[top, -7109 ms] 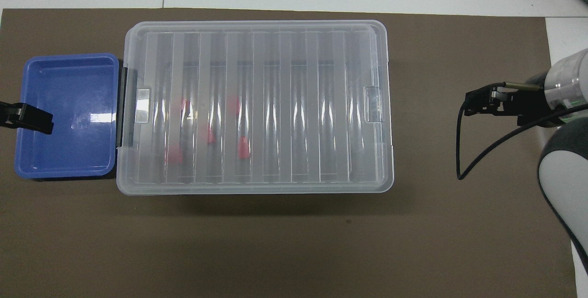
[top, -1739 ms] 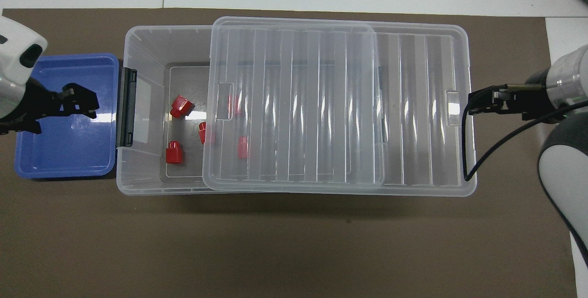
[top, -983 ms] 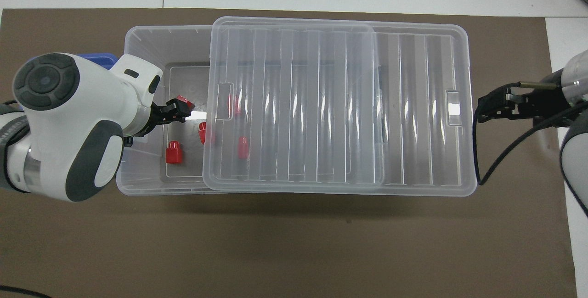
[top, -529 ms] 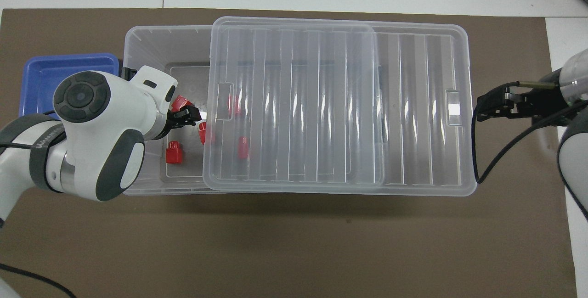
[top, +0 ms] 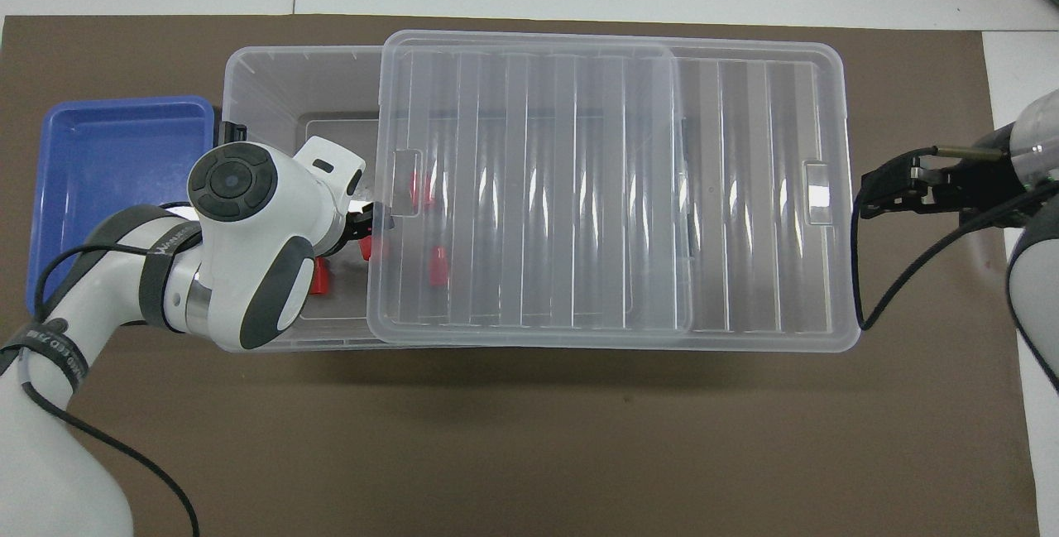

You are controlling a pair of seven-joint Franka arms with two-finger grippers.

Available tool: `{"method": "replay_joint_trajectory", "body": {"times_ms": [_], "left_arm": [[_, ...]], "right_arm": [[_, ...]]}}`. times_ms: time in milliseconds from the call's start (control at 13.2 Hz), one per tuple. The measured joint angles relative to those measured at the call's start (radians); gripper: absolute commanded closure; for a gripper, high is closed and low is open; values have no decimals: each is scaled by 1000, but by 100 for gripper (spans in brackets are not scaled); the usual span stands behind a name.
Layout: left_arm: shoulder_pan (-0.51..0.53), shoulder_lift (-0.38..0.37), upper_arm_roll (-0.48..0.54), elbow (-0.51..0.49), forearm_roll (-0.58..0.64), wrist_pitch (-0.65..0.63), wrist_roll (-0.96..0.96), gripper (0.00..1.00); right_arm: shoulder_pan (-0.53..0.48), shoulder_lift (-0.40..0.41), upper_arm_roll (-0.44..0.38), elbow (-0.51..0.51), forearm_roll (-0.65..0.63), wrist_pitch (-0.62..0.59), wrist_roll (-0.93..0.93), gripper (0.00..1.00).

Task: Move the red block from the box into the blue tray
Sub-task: 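Lower the left gripper into the box and grasp a red block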

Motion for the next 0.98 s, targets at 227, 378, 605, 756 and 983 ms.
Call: {"method": "replay_joint_trajectory", "body": {"times_ms": [227, 378, 605, 756, 983], "left_arm": [[-1, 30, 0, -8, 0, 44, -37, 0], [-3, 43, 0, -8, 0, 54, -45, 0], [-7, 44, 0, -13, 0, 55, -52, 0], [-14, 44, 0, -29, 0, 64, -78, 0], [-32, 44, -1, -55, 0, 93, -109, 2]], "right_arm": [[0, 0, 0, 0, 0, 0, 0, 0], [0, 0, 0, 0, 0, 0, 0, 0], [0, 0, 0, 0, 0, 0, 0, 0], [0, 0, 0, 0, 0, 0, 0, 0], [0, 0, 0, -1, 0, 0, 0, 0]]}}
